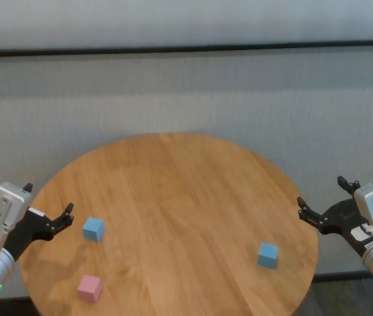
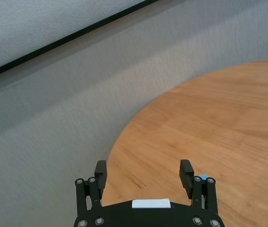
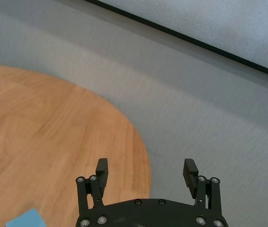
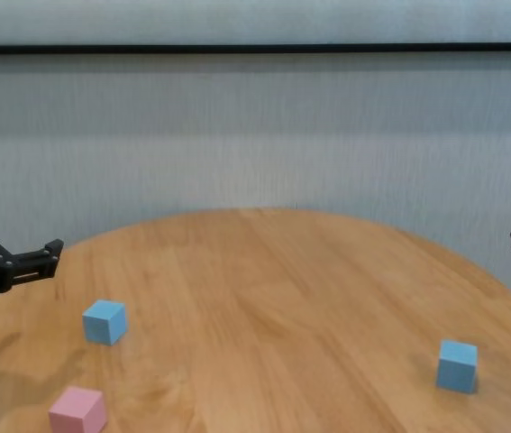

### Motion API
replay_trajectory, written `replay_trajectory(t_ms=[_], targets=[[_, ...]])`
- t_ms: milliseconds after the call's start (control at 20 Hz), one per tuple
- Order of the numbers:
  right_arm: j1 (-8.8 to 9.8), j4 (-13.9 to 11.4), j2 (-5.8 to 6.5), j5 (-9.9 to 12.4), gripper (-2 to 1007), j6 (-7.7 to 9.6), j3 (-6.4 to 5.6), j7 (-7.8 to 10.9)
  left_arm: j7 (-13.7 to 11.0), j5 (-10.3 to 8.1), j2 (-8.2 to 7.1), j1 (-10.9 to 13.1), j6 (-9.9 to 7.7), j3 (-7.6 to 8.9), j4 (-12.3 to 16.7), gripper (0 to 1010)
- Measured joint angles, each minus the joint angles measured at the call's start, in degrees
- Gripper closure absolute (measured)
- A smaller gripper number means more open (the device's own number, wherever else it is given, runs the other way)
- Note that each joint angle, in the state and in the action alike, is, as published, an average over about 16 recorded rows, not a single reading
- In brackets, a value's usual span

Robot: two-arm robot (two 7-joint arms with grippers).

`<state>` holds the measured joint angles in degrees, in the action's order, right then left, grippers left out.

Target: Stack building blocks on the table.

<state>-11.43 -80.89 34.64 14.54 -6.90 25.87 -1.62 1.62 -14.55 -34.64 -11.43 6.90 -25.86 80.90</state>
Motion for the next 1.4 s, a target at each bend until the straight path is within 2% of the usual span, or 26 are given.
replay_trajectory(t_ms=[1150, 1250, 1400], targets=[[0.0, 0.0, 0.0, 0.0, 4, 0.0, 0.0, 0.0, -0.4, -0.09, -0.08, 0.1, -0.04, 0.02, 0.1, 1], [0.0, 0.0, 0.0, 0.0, 4, 0.0, 0.0, 0.0, -1.4, -0.83, -0.34, 0.3, -0.6, 0.22, 0.6, 1], [0.0, 0.0, 0.0, 0.0, 4, 0.0, 0.0, 0.0, -4.0, -3.54, -1.06, 1.2, -2.63, 1.06, 2.0, 1]])
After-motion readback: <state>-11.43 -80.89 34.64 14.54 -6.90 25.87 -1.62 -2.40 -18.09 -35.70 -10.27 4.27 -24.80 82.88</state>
